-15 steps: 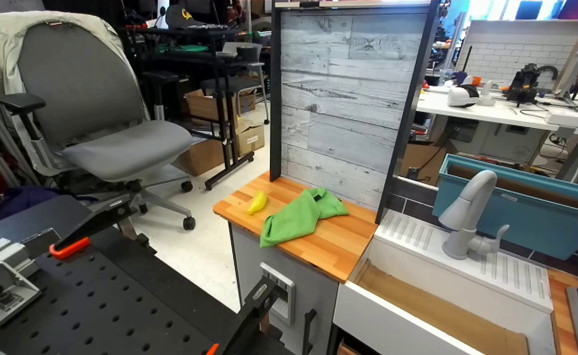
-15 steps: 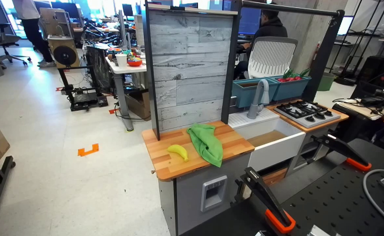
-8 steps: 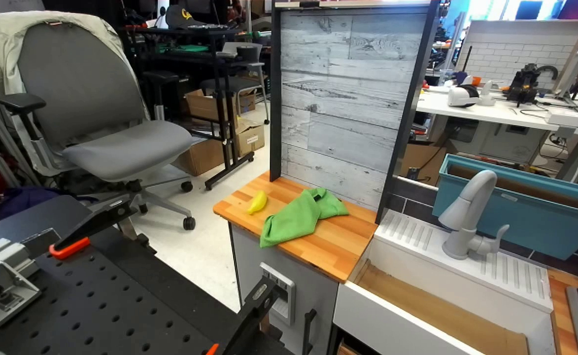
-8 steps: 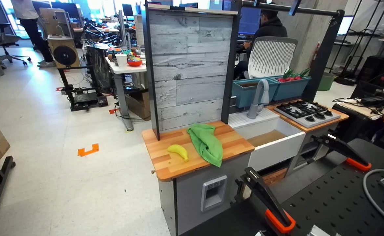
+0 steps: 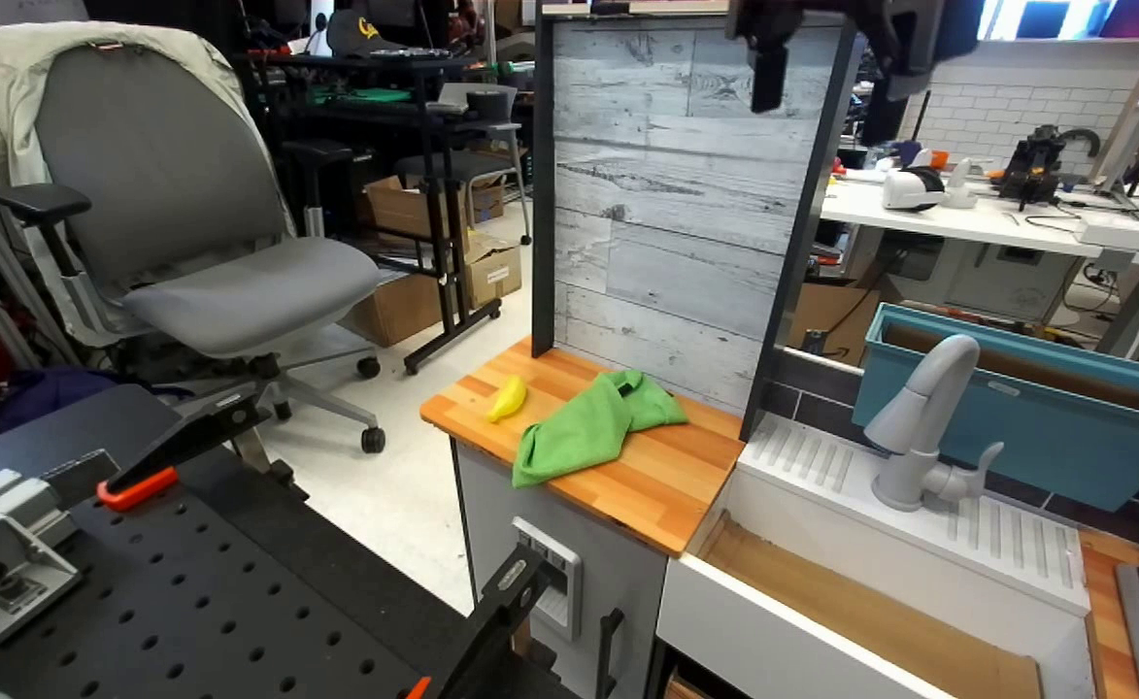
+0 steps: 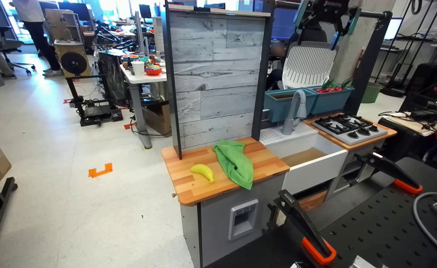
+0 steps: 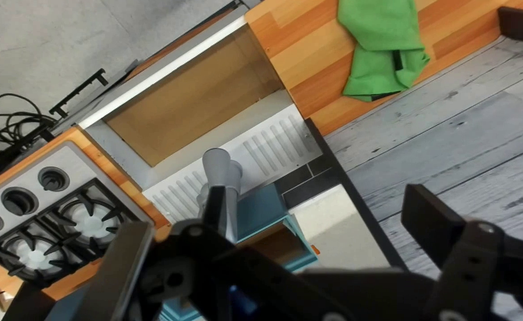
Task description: Move the faucet of the sink slightly to the left.
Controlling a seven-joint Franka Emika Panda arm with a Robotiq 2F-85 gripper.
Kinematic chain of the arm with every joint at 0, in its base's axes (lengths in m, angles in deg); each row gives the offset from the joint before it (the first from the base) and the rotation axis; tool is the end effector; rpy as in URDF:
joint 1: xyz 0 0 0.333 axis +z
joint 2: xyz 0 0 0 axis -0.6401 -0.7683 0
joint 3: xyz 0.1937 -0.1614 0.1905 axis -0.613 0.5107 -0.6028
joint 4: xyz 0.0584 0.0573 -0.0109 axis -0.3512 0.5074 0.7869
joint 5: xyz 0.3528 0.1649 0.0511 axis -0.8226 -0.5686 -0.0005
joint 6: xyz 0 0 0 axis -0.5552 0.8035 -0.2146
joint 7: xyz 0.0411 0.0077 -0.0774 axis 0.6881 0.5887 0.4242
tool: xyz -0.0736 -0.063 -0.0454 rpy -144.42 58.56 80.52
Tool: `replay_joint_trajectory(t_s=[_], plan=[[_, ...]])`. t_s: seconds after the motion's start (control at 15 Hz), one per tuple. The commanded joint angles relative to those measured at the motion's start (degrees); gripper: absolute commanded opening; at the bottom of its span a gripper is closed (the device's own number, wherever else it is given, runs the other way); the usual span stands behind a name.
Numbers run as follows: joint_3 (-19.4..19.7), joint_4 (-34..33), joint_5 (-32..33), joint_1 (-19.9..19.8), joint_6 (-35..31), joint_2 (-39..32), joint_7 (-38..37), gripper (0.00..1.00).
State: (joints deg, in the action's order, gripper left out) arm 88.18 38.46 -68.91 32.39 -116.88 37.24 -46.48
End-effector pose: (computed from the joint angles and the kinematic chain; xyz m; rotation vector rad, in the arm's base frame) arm 0.5922 -0.1570 0.3334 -2.9963 0.8366 -0.3000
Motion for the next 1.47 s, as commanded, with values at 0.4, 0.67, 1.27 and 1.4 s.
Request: replay_joint_trajectory(t_s=[0.4, 0.67, 1.27, 1.4], plan=[[0.8, -15.8, -0.8, -5.3, -8.3, -21.7, 6.5, 1.0], [0.6, -22.1, -0.6, -6.4, -8.8, -28.7, 7.3, 1.0], [0.9, -32.8, 0.0, -6.5, -5.0, -38.7, 7.3, 0.6], [1.1, -34.8, 0.2, -6.3, -4.0, -40.2, 7.0, 0.44]])
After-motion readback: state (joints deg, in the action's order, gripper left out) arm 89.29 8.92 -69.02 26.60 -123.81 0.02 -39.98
